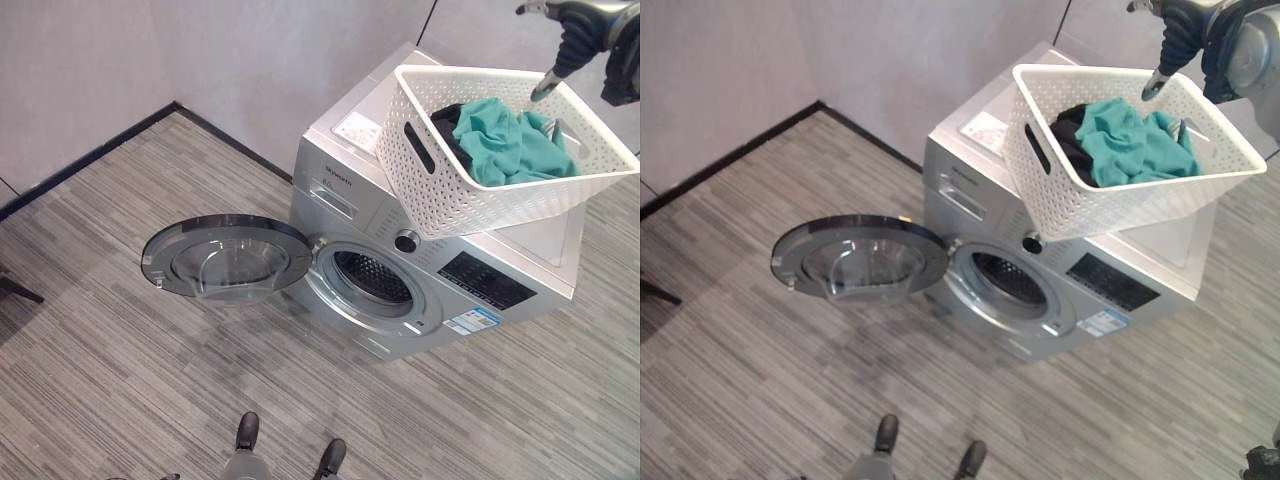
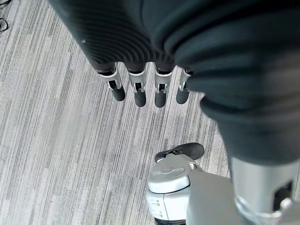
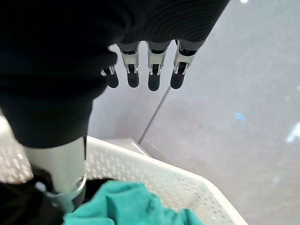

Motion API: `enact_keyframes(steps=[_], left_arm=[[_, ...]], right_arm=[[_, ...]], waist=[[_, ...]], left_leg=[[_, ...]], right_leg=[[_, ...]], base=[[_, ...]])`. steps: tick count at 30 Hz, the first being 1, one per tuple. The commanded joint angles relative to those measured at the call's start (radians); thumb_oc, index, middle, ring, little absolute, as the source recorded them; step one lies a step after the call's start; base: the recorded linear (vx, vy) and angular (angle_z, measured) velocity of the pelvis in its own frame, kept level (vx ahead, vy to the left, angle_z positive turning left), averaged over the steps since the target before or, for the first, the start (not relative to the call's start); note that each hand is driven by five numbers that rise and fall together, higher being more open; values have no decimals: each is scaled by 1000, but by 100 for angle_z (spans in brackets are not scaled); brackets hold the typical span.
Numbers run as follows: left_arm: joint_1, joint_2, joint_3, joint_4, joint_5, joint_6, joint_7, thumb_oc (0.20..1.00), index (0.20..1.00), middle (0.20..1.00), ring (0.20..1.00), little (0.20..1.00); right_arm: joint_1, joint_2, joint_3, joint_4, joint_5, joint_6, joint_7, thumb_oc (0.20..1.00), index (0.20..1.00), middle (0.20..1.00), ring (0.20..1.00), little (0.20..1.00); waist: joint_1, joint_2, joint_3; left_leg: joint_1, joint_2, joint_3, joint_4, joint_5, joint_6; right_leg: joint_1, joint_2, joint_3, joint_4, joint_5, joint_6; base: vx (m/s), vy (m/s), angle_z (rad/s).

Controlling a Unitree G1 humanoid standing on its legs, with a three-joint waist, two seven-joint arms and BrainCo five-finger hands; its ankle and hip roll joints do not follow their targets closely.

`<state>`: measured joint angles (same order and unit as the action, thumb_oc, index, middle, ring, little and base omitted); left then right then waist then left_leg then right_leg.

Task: Grab the laundry basket,head to the washer,open it,put in the laundry and shut it.

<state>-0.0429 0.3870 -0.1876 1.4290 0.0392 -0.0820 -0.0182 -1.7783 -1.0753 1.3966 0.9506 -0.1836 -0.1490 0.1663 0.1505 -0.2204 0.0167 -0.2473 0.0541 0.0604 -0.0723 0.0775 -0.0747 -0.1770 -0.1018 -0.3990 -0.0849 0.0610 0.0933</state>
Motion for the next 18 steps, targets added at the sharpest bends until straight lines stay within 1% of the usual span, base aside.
enact_keyframes(steps=[1, 6, 7, 8, 9, 11, 14, 16, 17, 18], left_arm=[[-30, 34, -10, 13, -25, 17, -5, 1000, 1000, 1000, 1000, 1000], [-46, 35, -17, 5, -41, 18, -5, 1000, 1000, 1000, 1000, 1000], [-50, 35, -19, 5, -44, 19, -5, 1000, 1000, 1000, 1000, 1000], [-59, 39, -24, 1, -50, 20, -4, 1000, 1000, 1000, 1000, 1000], [-59, 39, -24, 1, -50, 20, -4, 1000, 1000, 1000, 1000, 1000], [-68, 52, -27, -4, -59, 20, -4, 1000, 1000, 1000, 1000, 1000], [-72, 55, -35, -8, -62, 20, -8, 1000, 1000, 1000, 1000, 1000], [-73, 51, -41, -9, -63, 21, -8, 1000, 1000, 1000, 1000, 1000], [-75, 42, -47, -9, -63, 23, -8, 1000, 1000, 1000, 1000, 1000], [-75, 38, -47, -9, -61, 23, -8, 1000, 1000, 1000, 1000, 1000]], right_arm=[[-76, -2, 3, 66, -25, 47, 12, 1000, 1000, 1000, 1000, 1000], [-65, 25, 3, 68, -48, 58, 27, 1000, 1000, 1000, 1000, 1000], [-62, 34, 3, 78, -63, 62, 27, 1000, 1000, 1000, 1000, 1000], [-49, 56, 3, 116, -121, 70, 29, 1000, 1000, 1000, 1000, 1000], [-49, 56, 3, 117, -121, 70, 28, 1000, 1000, 1000, 1000, 1000], [-39, 74, 3, 165, -181, 80, 35, 1000, 1000, 1000, 1000, 1000], [-28, 82, 3, 212, -217, 86, 37, 1000, 1000, 1000, 1000, 1000], [-25, 82, 3, 238, -241, 92, 34, 1000, 1000, 1000, 1000, 1000], [-18, 68, 3, 260, -259, 97, 20, 1000, 1000, 1000, 1000, 1000], [-12, 59, 3, 262, -269, 99, 18, 1000, 1000, 1000, 1000, 1000]], waist=[[19, -70, 40], [25, -69, 49], [27, -68, 52], [33, -66, 59], [33, -66, 58], [36, -70, 65], [39, -67, 69], [42, -58, 73], [43, -43, 78], [43, -35, 81]], left_leg=[[5, -47, 35, -15, 27, -10], [-9, -52, 31, -15, 27, -8], [-12, -53, 30, -15, 27, -7], [-19, -55, 31, -15, 27, -7], [-19, -55, 32, -15, 27, -7], [-29, -59, 29, -15, 28, -7], [-38, -61, 25, -15, 29, -7], [-47, -64, 23, -15, 30, -7], [-56, -68, 23, -15, 30, -7], [-60, -71, 23, -15, 30, -7]], right_leg=[[74, -21, 51, -2, 68, 61], [67, -23, 46, -2, 69, 63], [65, -24, 47, -2, 70, 64], [59, -24, 48, -2, 72, 64], [59, -24, 48, -2, 72, 64], [52, -26, 48, -2, 75, 65], [47, -28, 45, -2, 75, 66], [42, -31, 45, -2, 74, 67], [36, -33, 45, -2, 77, 69], [34, -35, 46, -2, 79, 69]], base=[[22, 7, 15], [0, 0, 0], [0, 0, 0], [0, 0, 0], [0, 0, 0], [0, 0, 0], [0, 0, 0], [0, 0, 0], [0, 0, 0], [0, 0, 0]])
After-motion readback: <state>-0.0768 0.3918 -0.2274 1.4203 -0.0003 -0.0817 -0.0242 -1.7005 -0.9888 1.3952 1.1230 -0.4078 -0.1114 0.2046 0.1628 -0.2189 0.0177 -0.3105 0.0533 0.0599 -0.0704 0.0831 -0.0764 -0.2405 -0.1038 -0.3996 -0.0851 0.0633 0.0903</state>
